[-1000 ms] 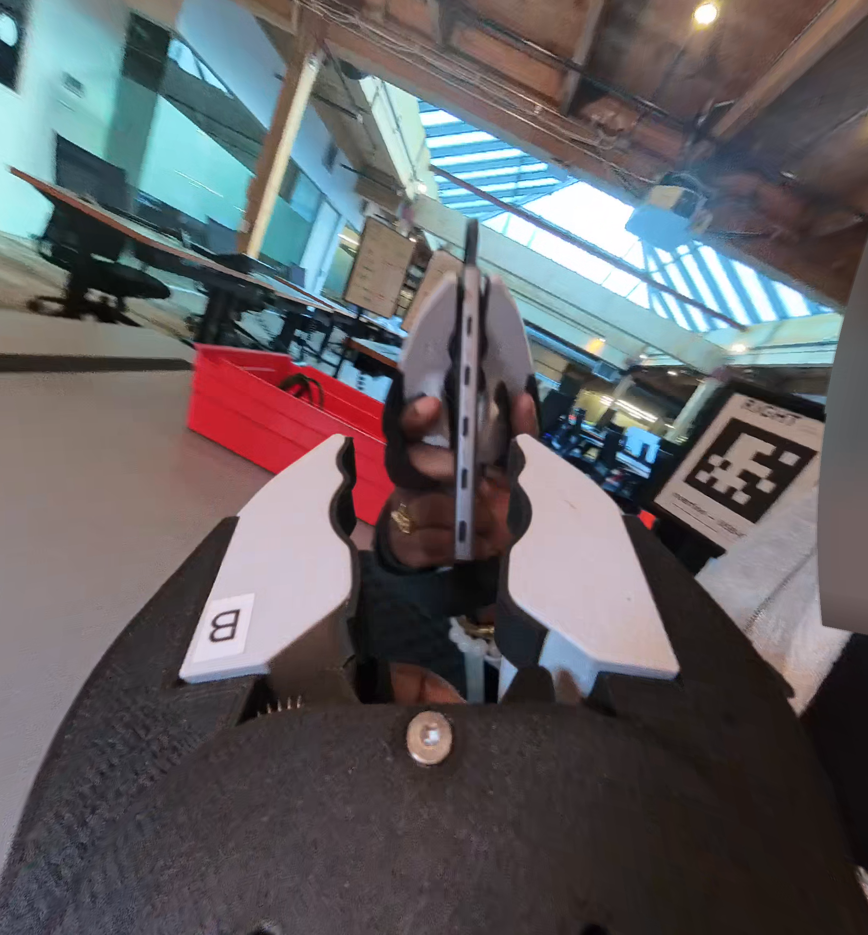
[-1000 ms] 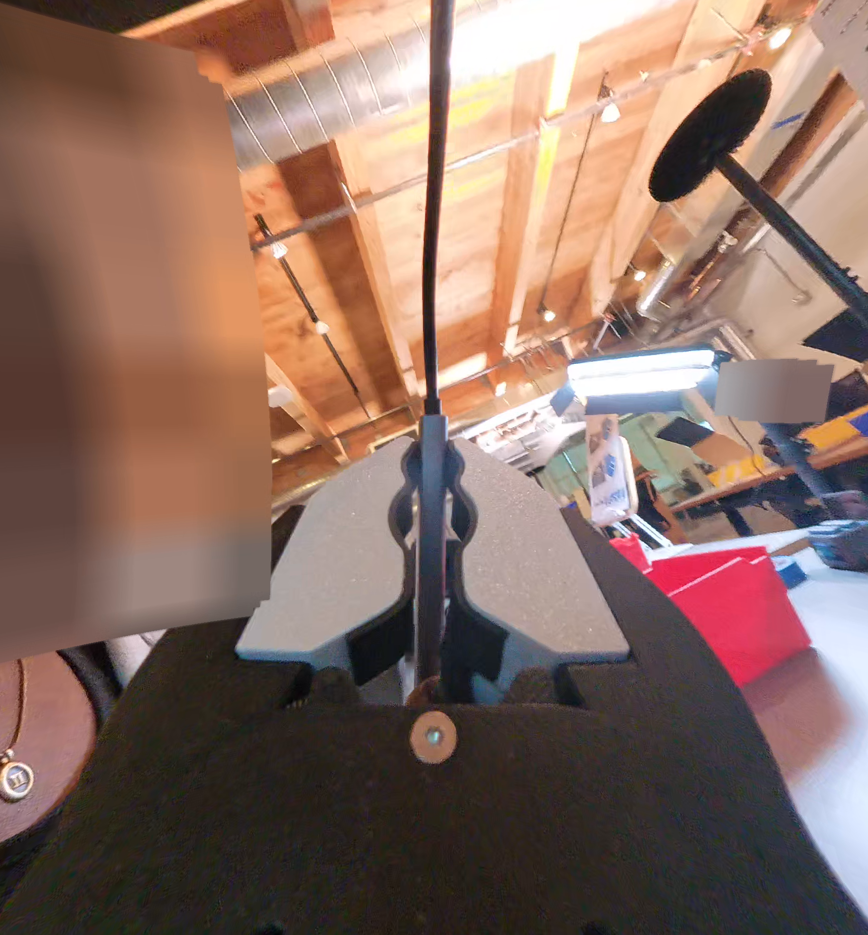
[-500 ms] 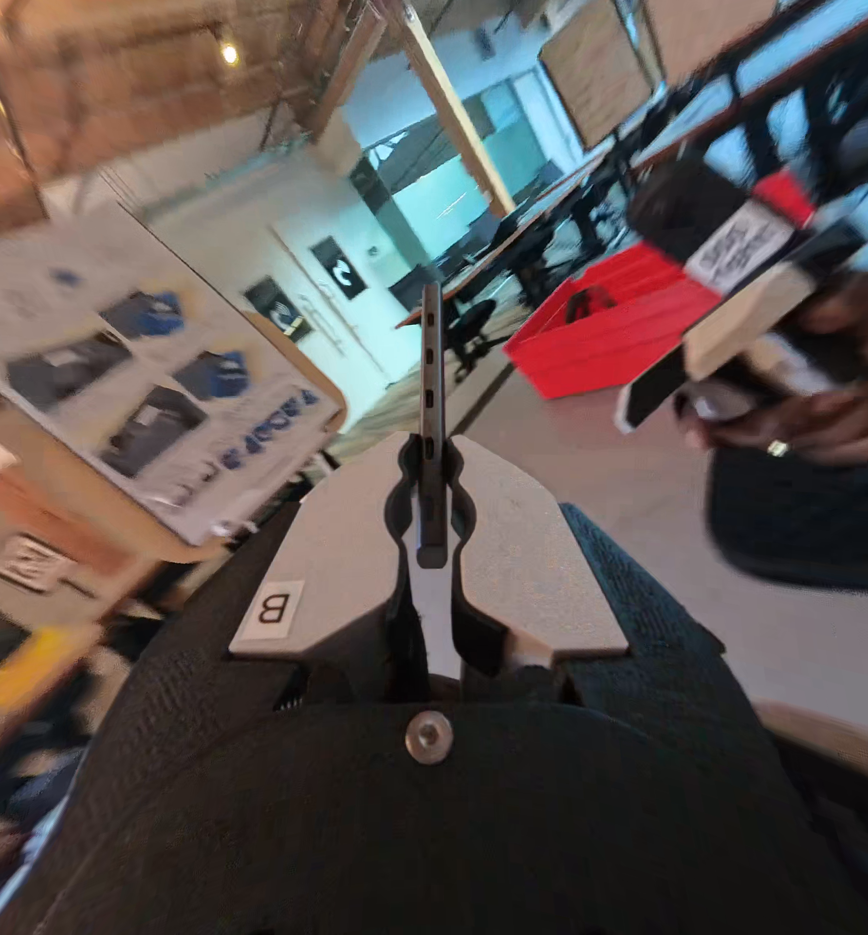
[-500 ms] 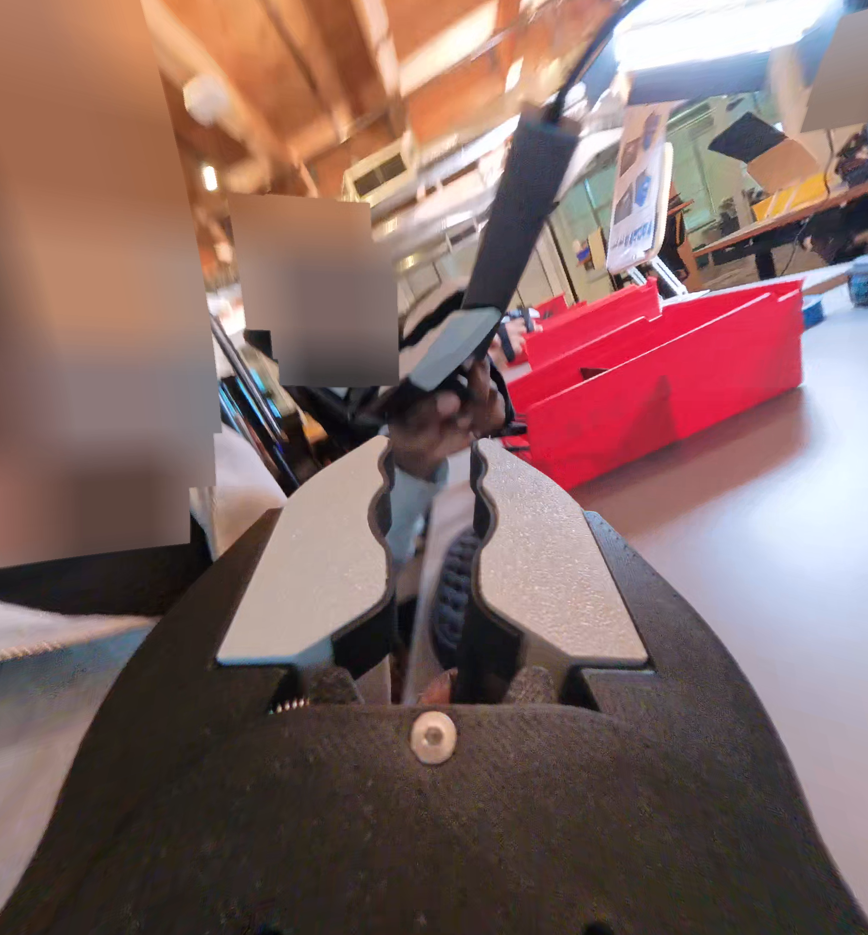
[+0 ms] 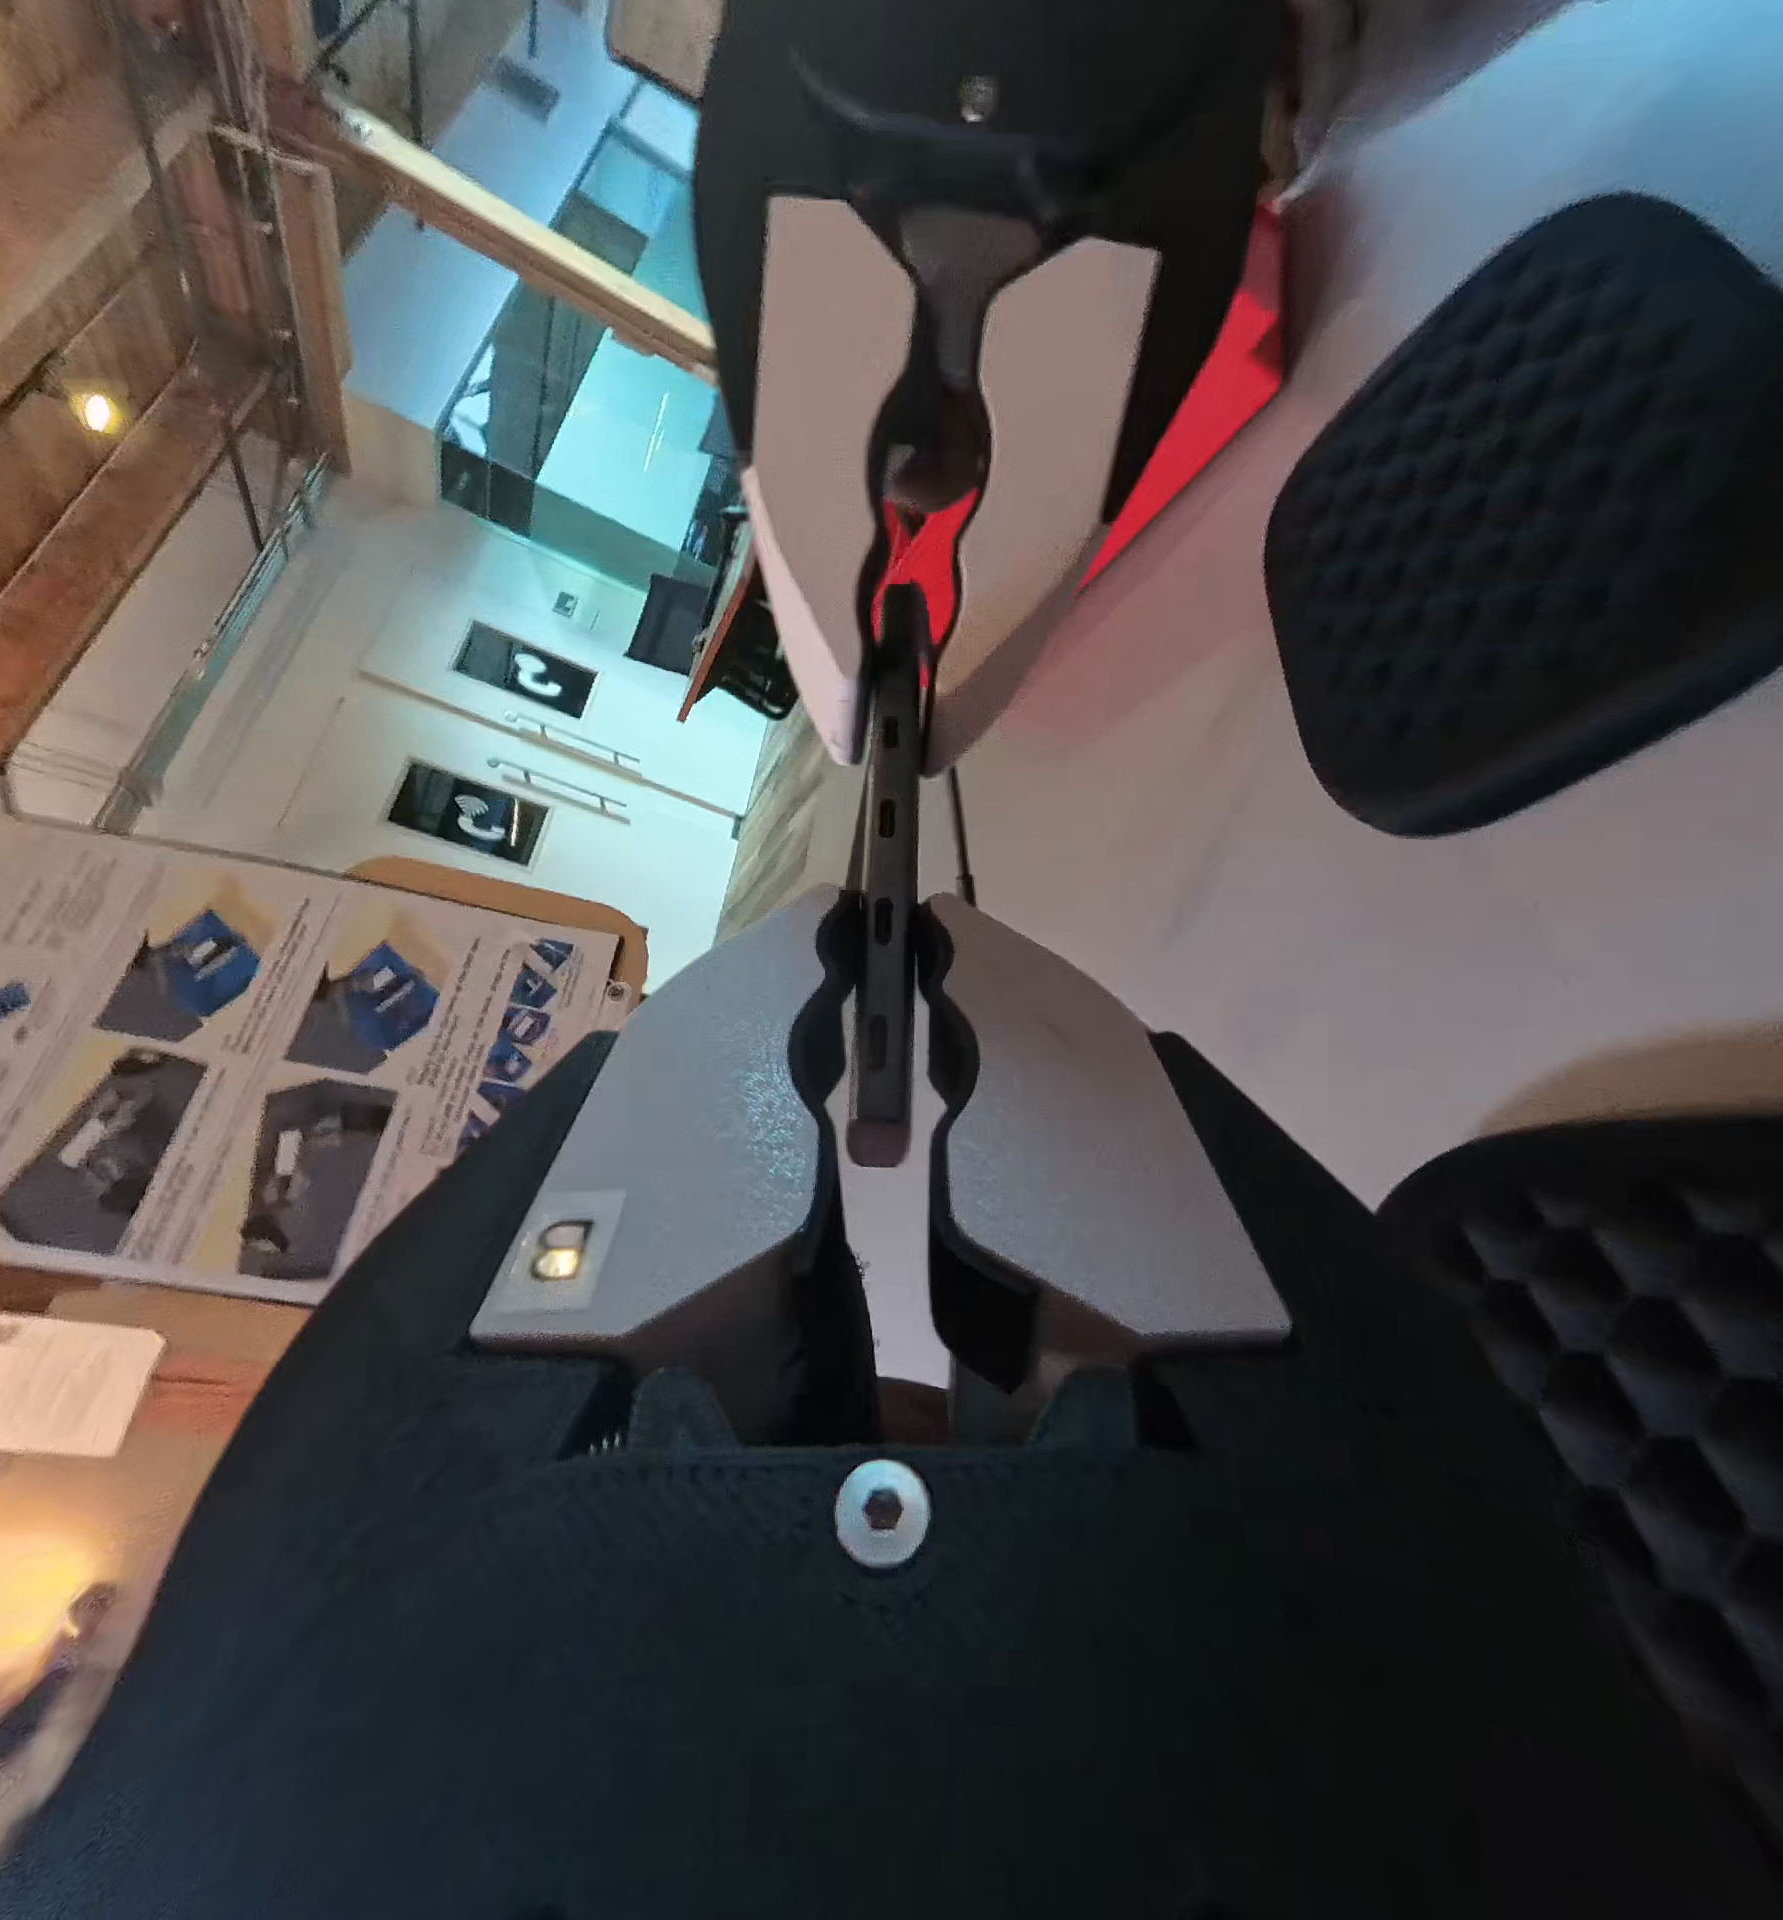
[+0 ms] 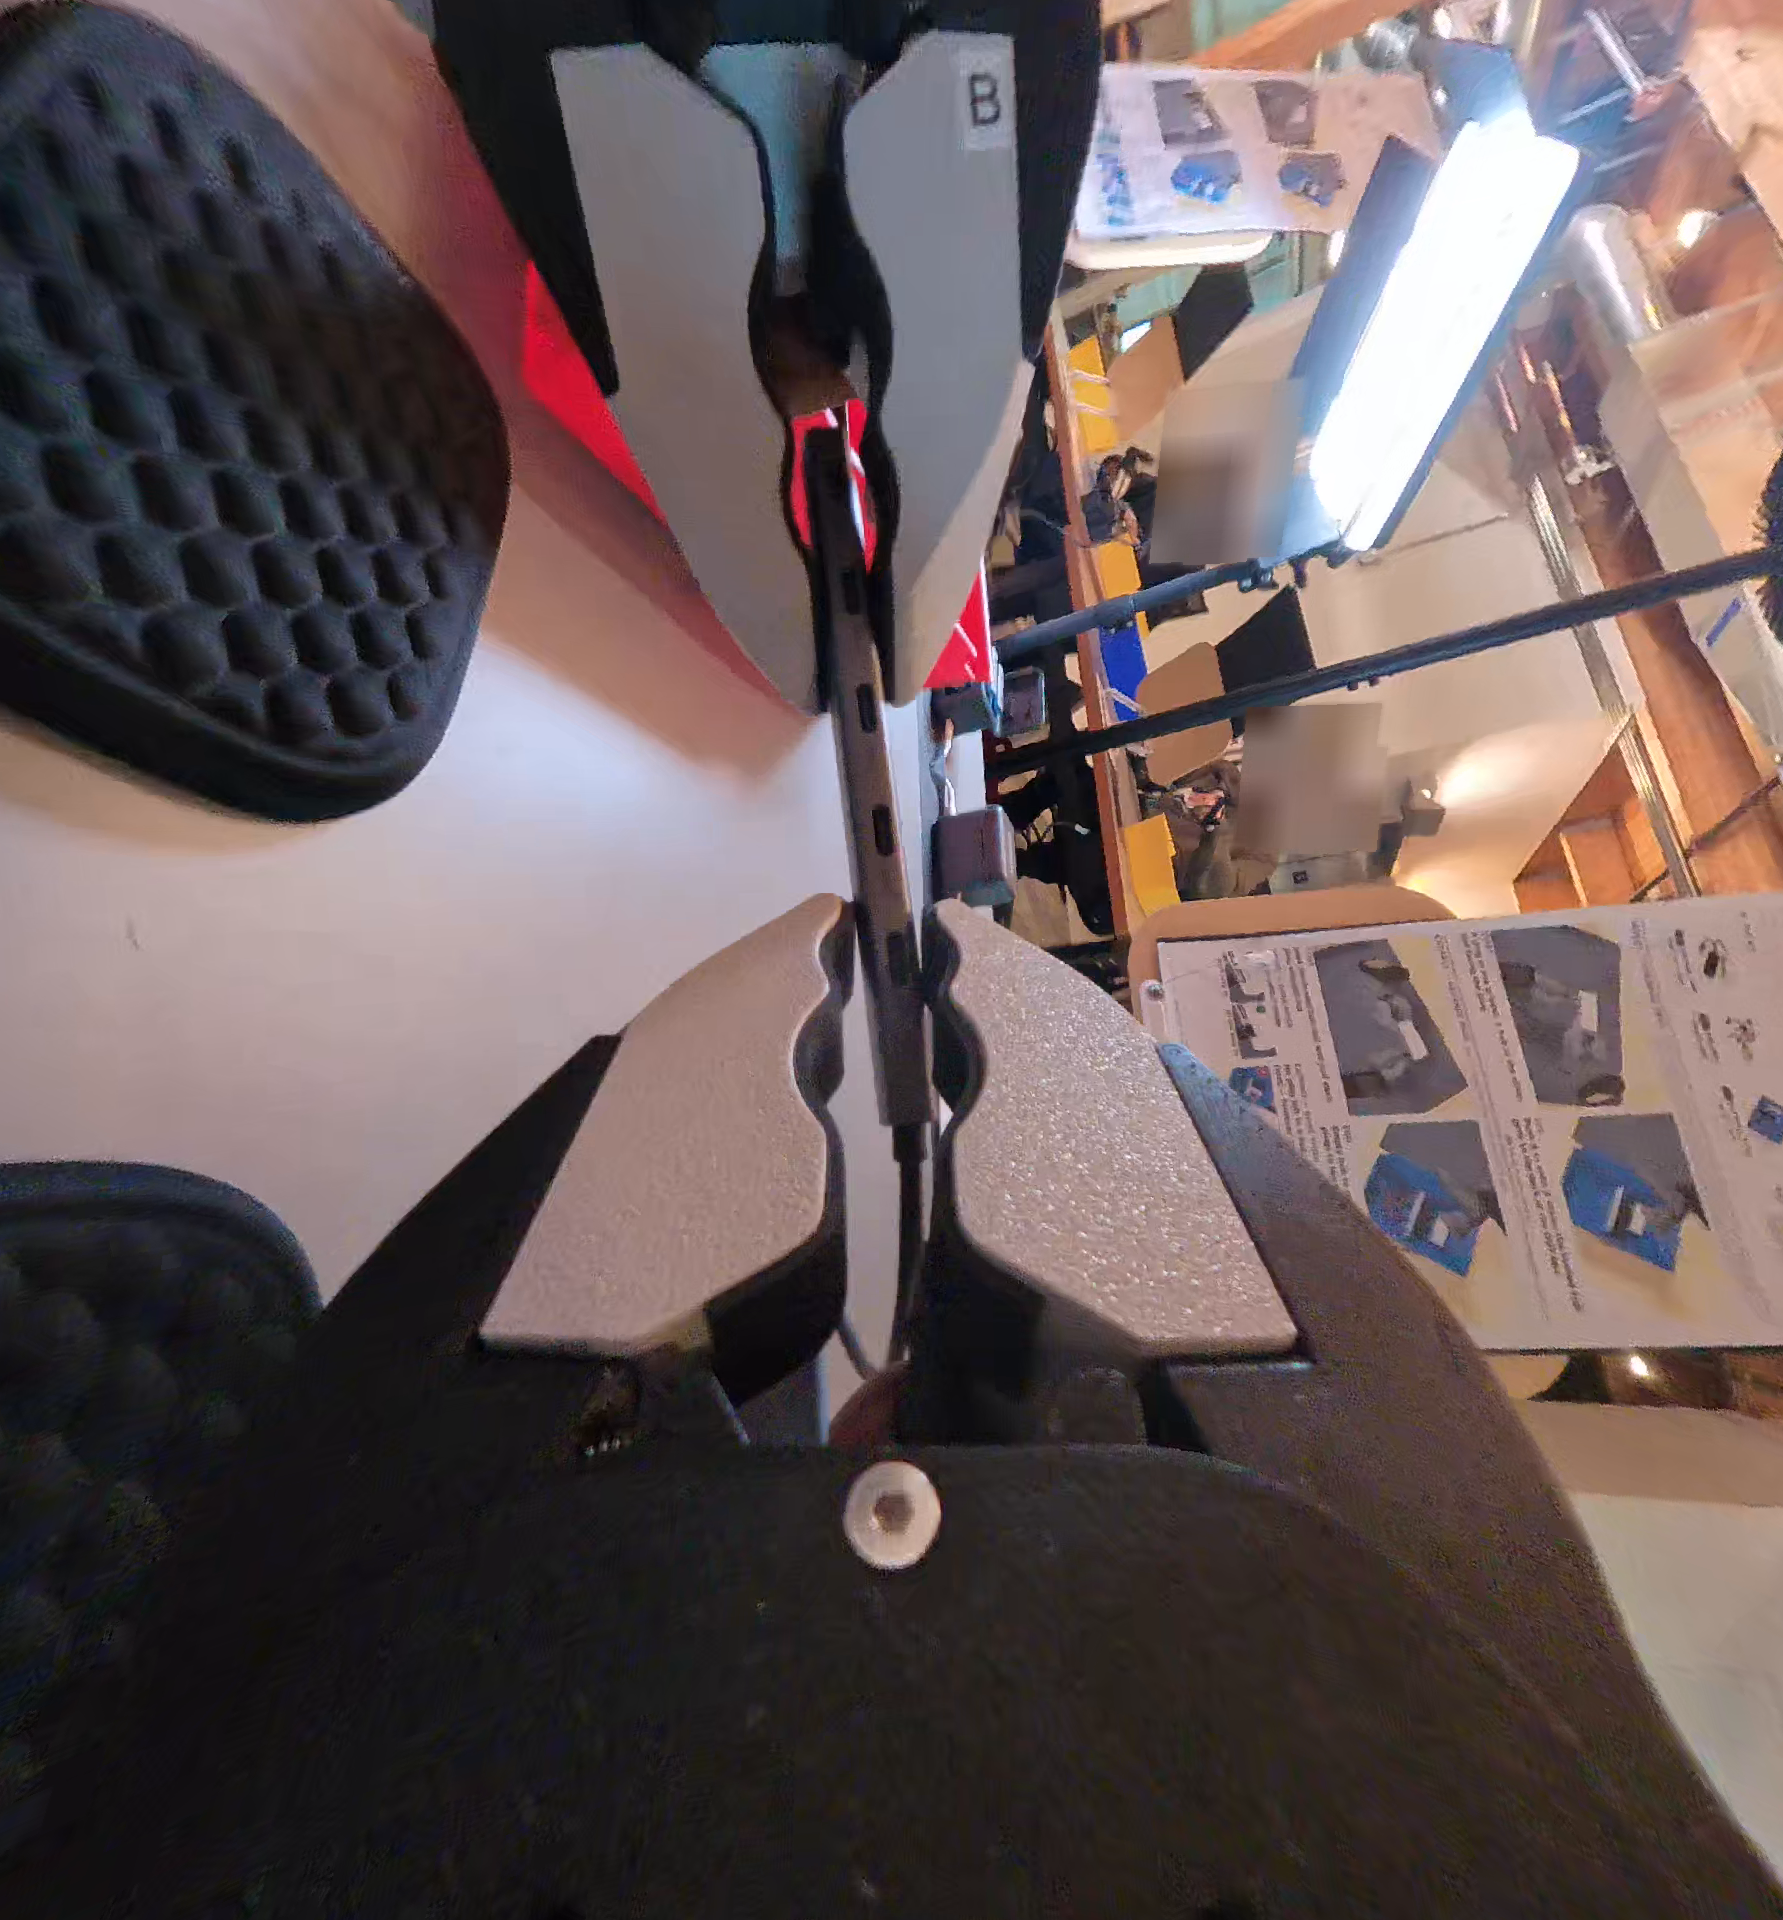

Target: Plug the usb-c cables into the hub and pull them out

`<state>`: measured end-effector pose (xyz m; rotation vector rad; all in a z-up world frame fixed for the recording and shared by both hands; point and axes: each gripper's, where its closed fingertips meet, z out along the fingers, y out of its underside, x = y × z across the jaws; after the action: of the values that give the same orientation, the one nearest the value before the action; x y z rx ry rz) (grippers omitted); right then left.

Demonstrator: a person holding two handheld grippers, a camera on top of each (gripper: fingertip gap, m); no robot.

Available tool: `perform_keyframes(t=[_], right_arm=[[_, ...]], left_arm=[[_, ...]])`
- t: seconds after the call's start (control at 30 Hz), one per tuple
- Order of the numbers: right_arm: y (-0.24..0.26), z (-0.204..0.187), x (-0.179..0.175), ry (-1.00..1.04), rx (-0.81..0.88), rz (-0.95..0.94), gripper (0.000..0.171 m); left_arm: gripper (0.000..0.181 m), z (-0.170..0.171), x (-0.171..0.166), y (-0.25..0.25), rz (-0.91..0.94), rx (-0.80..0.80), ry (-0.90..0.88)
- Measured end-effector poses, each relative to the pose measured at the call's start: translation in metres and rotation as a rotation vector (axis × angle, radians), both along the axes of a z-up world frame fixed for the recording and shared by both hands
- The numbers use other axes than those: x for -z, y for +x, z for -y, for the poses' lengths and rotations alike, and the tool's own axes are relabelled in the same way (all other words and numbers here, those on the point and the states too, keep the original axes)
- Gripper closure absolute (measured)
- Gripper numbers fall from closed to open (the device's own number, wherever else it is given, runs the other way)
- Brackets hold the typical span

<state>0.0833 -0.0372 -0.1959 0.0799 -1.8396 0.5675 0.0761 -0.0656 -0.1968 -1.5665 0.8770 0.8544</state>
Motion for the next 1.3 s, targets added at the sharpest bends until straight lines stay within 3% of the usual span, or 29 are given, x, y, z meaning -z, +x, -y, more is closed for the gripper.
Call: perform_keyframes(t=[0.07, 0.2, 0.37, 0.47, 0.63, 0.73, 0.9, 1.07, 1.2, 1.3], right_arm=[[-0.002, -0.008, 0.001, -0.005, 0.077, 0.011, 0.161], [0.001, -0.052, 0.022, 0.048, 0.384, 0.036, 0.162], [0.035, -0.092, 0.082, 0.159, 0.69, 0.214, 0.162], [0.051, -0.099, 0.108, 0.188, 0.77, 0.298, 0.161], [0.058, -0.091, 0.133, 0.043, 0.758, 0.453, 0.161], [0.054, -0.089, 0.123, -0.128, 0.735, 0.49, 0.139], [0.048, -0.074, 0.078, -0.583, 0.552, 0.502, 0.111], [0.05, -0.072, 0.026, -0.935, 0.376, 0.408, 0.113], [0.054, -0.077, 0.01, -1.018, 0.341, 0.39, 0.116], [0.057, -0.082, 0.004, -0.997, 0.352, 0.333, 0.119]], left_arm=[[0.165, -0.004, -0.006, -0.004, 0.142, -0.035, 0.081], [0.148, 0.01, -0.024, -0.03, 0.549, -0.12, 0.328], [0.119, 0.068, -0.049, -0.067, 0.956, -0.127, 0.709], [0.104, 0.11, -0.059, -0.094, 1.122, -0.204, 0.796], [0.106, 0.176, -0.087, -0.118, 1.158, -0.259, 0.908], [0.111, 0.217, -0.089, -0.13, 1.103, -0.402, 0.929], [0.113, 0.26, -0.063, -0.139, 1.162, -0.605, 0.814], [0.113, 0.255, -0.018, -0.143, 1.211, -0.794, 0.498], [0.114, 0.242, 0.026, -0.159, 1.176, -0.921, 0.077], [0.114, 0.238, 0.045, -0.176, 1.295, -0.936, -0.164]])
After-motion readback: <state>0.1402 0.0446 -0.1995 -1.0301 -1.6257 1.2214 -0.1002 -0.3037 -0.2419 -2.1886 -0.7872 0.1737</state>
